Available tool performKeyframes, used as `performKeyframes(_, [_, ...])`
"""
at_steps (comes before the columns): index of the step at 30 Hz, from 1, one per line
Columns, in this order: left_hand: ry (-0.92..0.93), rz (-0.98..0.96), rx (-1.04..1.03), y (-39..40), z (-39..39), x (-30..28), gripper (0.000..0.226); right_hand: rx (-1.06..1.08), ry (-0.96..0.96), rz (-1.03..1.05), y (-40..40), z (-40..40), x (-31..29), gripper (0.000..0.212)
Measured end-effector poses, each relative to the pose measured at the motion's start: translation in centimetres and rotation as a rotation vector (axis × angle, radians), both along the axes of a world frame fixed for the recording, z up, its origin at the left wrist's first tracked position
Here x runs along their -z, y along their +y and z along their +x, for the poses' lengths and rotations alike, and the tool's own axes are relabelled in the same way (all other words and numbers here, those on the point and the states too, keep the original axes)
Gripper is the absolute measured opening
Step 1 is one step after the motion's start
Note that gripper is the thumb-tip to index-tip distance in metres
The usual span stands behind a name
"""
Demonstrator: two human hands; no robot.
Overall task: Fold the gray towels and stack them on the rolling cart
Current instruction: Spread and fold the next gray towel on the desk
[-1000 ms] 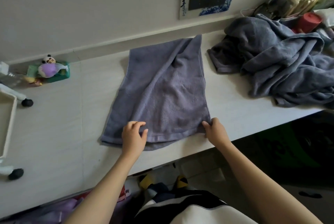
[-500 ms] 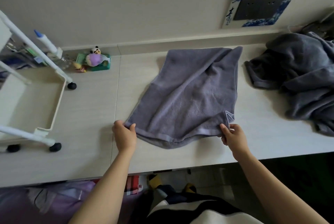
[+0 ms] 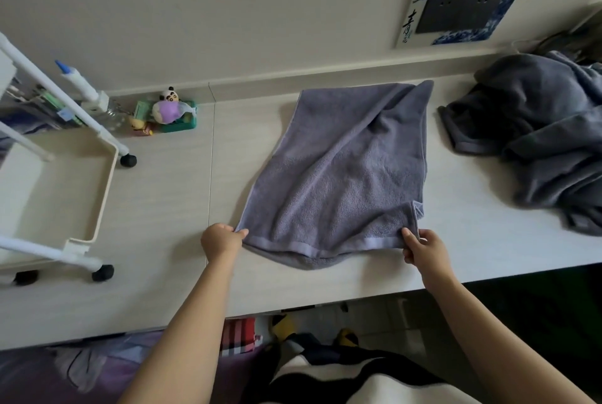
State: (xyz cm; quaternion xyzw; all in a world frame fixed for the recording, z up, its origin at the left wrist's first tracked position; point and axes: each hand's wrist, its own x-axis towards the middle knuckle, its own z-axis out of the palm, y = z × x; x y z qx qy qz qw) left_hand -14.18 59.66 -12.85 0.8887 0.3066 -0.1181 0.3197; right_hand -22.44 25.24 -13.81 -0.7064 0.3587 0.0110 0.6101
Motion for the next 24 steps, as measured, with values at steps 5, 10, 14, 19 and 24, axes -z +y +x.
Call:
performKeyframes(5, [0.167,0.022,0.074,0.2,0.9,-0.8,0.04,0.05,-0.001,0.092,-0.2,-0.3,0.0,0.017])
performKeyframes(10, [0.352,-0.322,0.103,0.3,1.4,-1.5,0.024,0.135,-0.035,0.333,-1.6,-0.1,-1.7,0.029])
performKeyframes(14, [0.209,-0.962,-0.042,-0.9,2.3,-5.3,0.007,0.116,-0.125,0.42,-2.8,1.5,-4.4,0.026])
performKeyframes(19, [-0.211,-1.26,-0.112,-3.4,6.7,-13.6,0.025,0.11,-0.332,0.503,-4.2,6.0,-9.9,0.021])
performKeyframes(24, [-0.533,-1.446,-0.118,-4.7,10.8,-20.9,0.018,0.116,-0.607,0.603,-6.6,10.6,-17.5,0.022])
